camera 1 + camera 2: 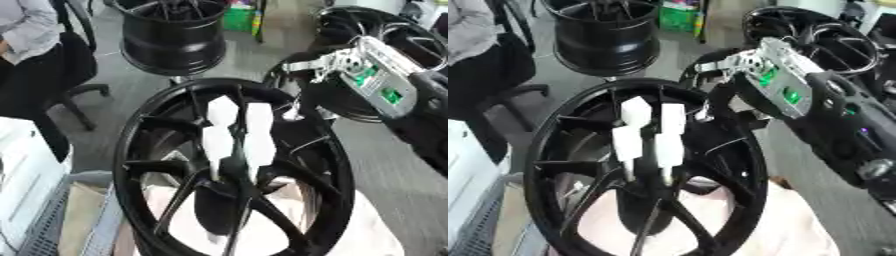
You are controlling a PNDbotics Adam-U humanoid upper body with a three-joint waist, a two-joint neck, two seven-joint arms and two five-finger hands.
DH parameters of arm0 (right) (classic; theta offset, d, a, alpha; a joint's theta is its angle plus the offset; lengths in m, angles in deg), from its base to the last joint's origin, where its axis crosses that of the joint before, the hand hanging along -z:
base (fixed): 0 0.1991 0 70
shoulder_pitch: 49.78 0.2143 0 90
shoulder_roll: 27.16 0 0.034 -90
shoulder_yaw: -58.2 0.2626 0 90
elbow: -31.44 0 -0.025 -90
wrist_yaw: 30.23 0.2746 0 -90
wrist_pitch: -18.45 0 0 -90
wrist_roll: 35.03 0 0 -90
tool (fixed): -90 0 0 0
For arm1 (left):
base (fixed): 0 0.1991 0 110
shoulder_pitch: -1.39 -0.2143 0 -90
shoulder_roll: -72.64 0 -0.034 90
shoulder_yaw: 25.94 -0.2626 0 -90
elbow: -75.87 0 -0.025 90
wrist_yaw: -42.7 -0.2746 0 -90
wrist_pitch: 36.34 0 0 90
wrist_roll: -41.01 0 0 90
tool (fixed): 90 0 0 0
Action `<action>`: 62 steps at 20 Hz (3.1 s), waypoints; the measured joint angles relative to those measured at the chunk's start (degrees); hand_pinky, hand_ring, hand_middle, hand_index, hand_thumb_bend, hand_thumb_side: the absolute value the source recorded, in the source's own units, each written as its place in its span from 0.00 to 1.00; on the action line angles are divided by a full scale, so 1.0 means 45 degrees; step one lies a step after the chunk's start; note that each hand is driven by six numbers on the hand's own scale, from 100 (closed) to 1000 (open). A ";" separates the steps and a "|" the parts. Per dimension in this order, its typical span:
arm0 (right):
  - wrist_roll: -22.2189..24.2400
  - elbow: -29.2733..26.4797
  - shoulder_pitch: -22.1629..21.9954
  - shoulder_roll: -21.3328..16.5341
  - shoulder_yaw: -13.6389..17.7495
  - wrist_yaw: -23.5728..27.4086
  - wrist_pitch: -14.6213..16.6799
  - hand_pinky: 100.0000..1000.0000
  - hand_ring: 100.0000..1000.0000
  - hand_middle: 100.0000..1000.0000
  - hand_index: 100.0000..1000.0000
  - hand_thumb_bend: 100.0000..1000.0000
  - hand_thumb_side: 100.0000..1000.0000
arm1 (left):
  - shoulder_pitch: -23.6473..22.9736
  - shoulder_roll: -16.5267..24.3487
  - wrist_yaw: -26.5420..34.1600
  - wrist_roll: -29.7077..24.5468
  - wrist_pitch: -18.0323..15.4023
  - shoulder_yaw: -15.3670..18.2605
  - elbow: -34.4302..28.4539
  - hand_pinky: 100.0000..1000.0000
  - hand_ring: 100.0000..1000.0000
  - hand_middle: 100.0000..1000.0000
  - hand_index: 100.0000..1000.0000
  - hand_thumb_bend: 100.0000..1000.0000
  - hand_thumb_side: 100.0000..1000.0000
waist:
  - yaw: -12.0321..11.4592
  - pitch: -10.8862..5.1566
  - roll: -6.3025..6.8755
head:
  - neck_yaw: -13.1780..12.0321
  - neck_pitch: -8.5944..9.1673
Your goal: Pull the pin out of the wheel hub.
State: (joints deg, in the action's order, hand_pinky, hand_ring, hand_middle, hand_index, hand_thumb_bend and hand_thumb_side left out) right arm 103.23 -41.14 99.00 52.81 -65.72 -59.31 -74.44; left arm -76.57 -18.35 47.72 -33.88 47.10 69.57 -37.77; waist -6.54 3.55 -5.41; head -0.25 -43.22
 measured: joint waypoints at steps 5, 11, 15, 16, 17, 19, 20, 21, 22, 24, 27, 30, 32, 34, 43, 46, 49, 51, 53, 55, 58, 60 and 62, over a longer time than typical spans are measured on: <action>0.0599 -0.0566 0.0293 -0.0347 -0.0015 0.0204 0.0241 0.89 0.86 0.83 0.89 0.34 0.21 | -0.0079 0.0000 -0.0015 0.0027 0.0020 0.0006 0.0000 0.73 0.78 0.59 0.85 0.01 0.68 | 0.0053 -0.0023 0.0012 | 0.0002 -0.0003; 0.0816 -0.1902 0.0255 -0.0713 -0.0380 0.0676 -0.0076 0.89 0.86 0.83 0.89 0.33 0.23 | -0.0109 0.0000 -0.0020 0.0072 0.0058 0.0015 0.0000 0.73 0.78 0.59 0.84 0.01 0.69 | 0.0054 -0.0039 0.0013 | -0.0012 0.0001; 0.0839 -0.2712 0.0083 -0.0811 -0.0601 0.0989 -0.0580 0.88 0.86 0.83 0.90 0.31 0.27 | -0.0136 -0.0004 -0.0020 0.0080 0.0066 0.0015 0.0000 0.73 0.78 0.59 0.84 0.01 0.69 | 0.0040 -0.0036 0.0013 | -0.0014 0.0007; 0.0836 -0.2874 0.0032 -0.0818 -0.0634 0.1042 -0.0726 0.88 0.86 0.83 0.90 0.31 0.27 | -0.0150 -0.0007 -0.0021 0.0080 0.0067 0.0015 0.0000 0.73 0.78 0.59 0.84 0.01 0.69 | 0.0035 -0.0035 0.0013 | -0.0014 0.0008; 0.0839 -0.3012 0.0022 -0.0822 -0.0645 0.1091 -0.0864 0.88 0.86 0.83 0.90 0.30 0.27 | -0.0162 -0.0022 -0.0024 0.0079 0.0068 0.0015 0.0000 0.73 0.78 0.59 0.84 0.01 0.69 | 0.0028 -0.0034 0.0013 | -0.0014 0.0010; 0.0844 -0.3226 -0.0037 -0.0823 -0.0652 0.1147 -0.1156 0.88 0.86 0.82 0.90 0.30 0.29 | -0.0180 -0.0084 -0.0041 0.0077 0.0070 0.0015 0.0000 0.73 0.78 0.59 0.84 0.01 0.69 | 0.0008 -0.0033 0.0013 | -0.0014 0.0026; 0.0841 -0.3297 -0.0090 -0.0823 -0.0665 0.1177 -0.1305 0.87 0.86 0.82 0.90 0.29 0.29 | -0.0186 -0.0103 -0.0050 0.0076 0.0071 0.0015 0.0000 0.73 0.78 0.59 0.84 0.01 0.69 | -0.0009 -0.0031 0.0012 | -0.0014 0.0053; 0.0840 -0.3338 -0.0128 -0.0823 -0.0673 0.1214 -0.1436 0.87 0.85 0.82 0.89 0.29 0.29 | -0.0187 -0.0104 -0.0053 0.0076 0.0072 0.0015 0.0000 0.73 0.78 0.59 0.84 0.01 0.69 | -0.0025 -0.0029 0.0012 | -0.0014 0.0078; 0.0832 -0.3377 -0.0182 -0.0821 -0.0687 0.1233 -0.1559 0.87 0.85 0.82 0.89 0.29 0.29 | -0.0188 -0.0104 -0.0055 0.0076 0.0073 0.0015 0.0000 0.73 0.78 0.59 0.84 0.01 0.69 | -0.0035 -0.0029 0.0011 | -0.0014 0.0100; 0.0821 -0.3399 -0.0211 -0.0817 -0.0705 0.1269 -0.1753 0.87 0.85 0.82 0.89 0.29 0.29 | -0.0190 -0.0106 -0.0057 0.0077 0.0075 0.0015 0.0000 0.73 0.78 0.59 0.84 0.01 0.69 | -0.0040 -0.0025 0.0010 | -0.0016 0.0104; 0.0798 -0.3485 -0.0339 -0.0759 -0.0705 0.1288 -0.2006 0.87 0.85 0.82 0.89 0.29 0.29 | -0.0200 -0.0112 -0.0057 0.0076 0.0077 0.0015 0.0000 0.73 0.78 0.59 0.84 0.01 0.69 | -0.0050 -0.0017 0.0006 | -0.0020 0.0108; 0.0772 -0.3503 -0.0491 -0.0662 -0.0701 0.1198 -0.2184 0.87 0.85 0.82 0.89 0.29 0.29 | -0.0207 -0.0123 -0.0058 0.0067 0.0086 0.0015 0.0000 0.73 0.77 0.59 0.84 0.01 0.69 | -0.0076 0.0002 0.0006 | -0.0034 0.0110; 0.0747 -0.3503 -0.0562 -0.0620 -0.0692 0.1097 -0.2248 0.87 0.85 0.82 0.89 0.28 0.29 | -0.0215 -0.0178 -0.0058 0.0065 0.0091 0.0015 0.0000 0.73 0.77 0.59 0.84 0.01 0.69 | -0.0099 0.0002 0.0006 | -0.0056 0.0111; 0.0723 -0.3497 -0.0655 -0.0537 -0.0663 0.1011 -0.2296 0.87 0.85 0.82 0.89 0.28 0.29 | -0.0215 -0.0215 -0.0058 0.0064 0.0093 0.0016 0.0000 0.73 0.77 0.59 0.84 0.01 0.69 | -0.0108 0.0005 0.0006 | -0.0071 0.0112; 0.0656 -0.3244 -0.0897 -0.0314 -0.0617 0.0950 -0.2351 0.86 0.85 0.81 0.89 0.28 0.29 | -0.0216 -0.0224 -0.0058 0.0048 0.0110 0.0016 0.0000 0.73 0.77 0.59 0.85 0.02 0.69 | -0.0198 0.0024 0.0002 | -0.0065 0.0112; 0.0613 -0.3054 -0.0983 -0.0232 -0.0616 0.0938 -0.2334 0.86 0.85 0.81 0.89 0.28 0.29 | -0.0216 -0.0238 -0.0057 0.0032 0.0126 0.0016 0.0000 0.73 0.77 0.59 0.85 0.02 0.69 | -0.0207 0.0038 0.0000 | -0.0016 0.0112; 0.0561 -0.2854 -0.0995 -0.0202 -0.0616 0.0897 -0.2281 0.86 0.85 0.81 0.88 0.27 0.28 | -0.0217 -0.0309 -0.0055 0.0031 0.0127 0.0016 0.0000 0.73 0.77 0.59 0.85 0.02 0.69 | -0.0230 0.0048 -0.0005 | 0.0000 0.0112; 0.0518 -0.2712 -0.1055 -0.0181 -0.0576 0.0871 -0.2238 0.86 0.85 0.80 0.88 0.27 0.27 | -0.0221 -0.0323 -0.0054 0.0030 0.0128 0.0016 0.0000 0.73 0.77 0.59 0.85 0.02 0.69 | -0.0243 0.0054 -0.0005 | 0.0001 0.0112; 0.0464 -0.2581 -0.1078 -0.0139 -0.0490 0.0856 -0.2184 0.86 0.84 0.80 0.88 0.27 0.26 | -0.0225 -0.0324 -0.0052 0.0026 0.0132 0.0016 0.0000 0.73 0.77 0.59 0.85 0.02 0.69 | -0.0250 0.0055 -0.0005 | 0.0001 0.0112; 0.0414 -0.2475 -0.1079 -0.0106 -0.0434 0.0847 -0.2131 0.86 0.84 0.79 0.87 0.25 0.25 | -0.0227 -0.0325 -0.0052 0.0024 0.0135 0.0016 0.0000 0.73 0.77 0.59 0.85 0.02 0.69 | -0.0274 0.0061 -0.0006 | 0.0001 0.0113; 0.0342 -0.2277 -0.1100 -0.0086 -0.0388 0.0784 -0.2073 0.86 0.84 0.79 0.87 0.23 0.24 | -0.0245 -0.0327 -0.0051 0.0016 0.0142 0.0015 0.0000 0.73 0.77 0.59 0.85 0.02 0.69 | -0.0293 0.0107 -0.0016 | 0.0001 0.0117; 0.0275 -0.2158 -0.1102 -0.0045 -0.0382 0.0765 -0.2079 0.86 0.84 0.79 0.87 0.20 0.24 | -0.0246 -0.0328 -0.0050 0.0007 0.0152 0.0014 0.0000 0.73 0.77 0.59 0.85 0.02 0.69 | -0.0299 0.0122 -0.0025 | 0.0001 0.0136; 0.0207 -0.2076 -0.1104 0.0008 -0.0378 0.0764 -0.2068 0.86 0.84 0.79 0.87 0.20 0.23 | -0.0246 -0.0329 -0.0048 0.0001 0.0157 0.0014 0.0000 0.73 0.77 0.59 0.85 0.02 0.69 | -0.0306 0.0127 -0.0038 | 0.0000 0.0181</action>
State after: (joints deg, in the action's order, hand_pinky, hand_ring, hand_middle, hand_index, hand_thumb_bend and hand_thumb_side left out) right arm 104.16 -50.48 94.03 52.85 -67.42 -55.88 -83.74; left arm -77.68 -19.83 47.50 -33.87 47.80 69.63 -37.77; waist -7.92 4.12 -5.58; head -0.24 -42.41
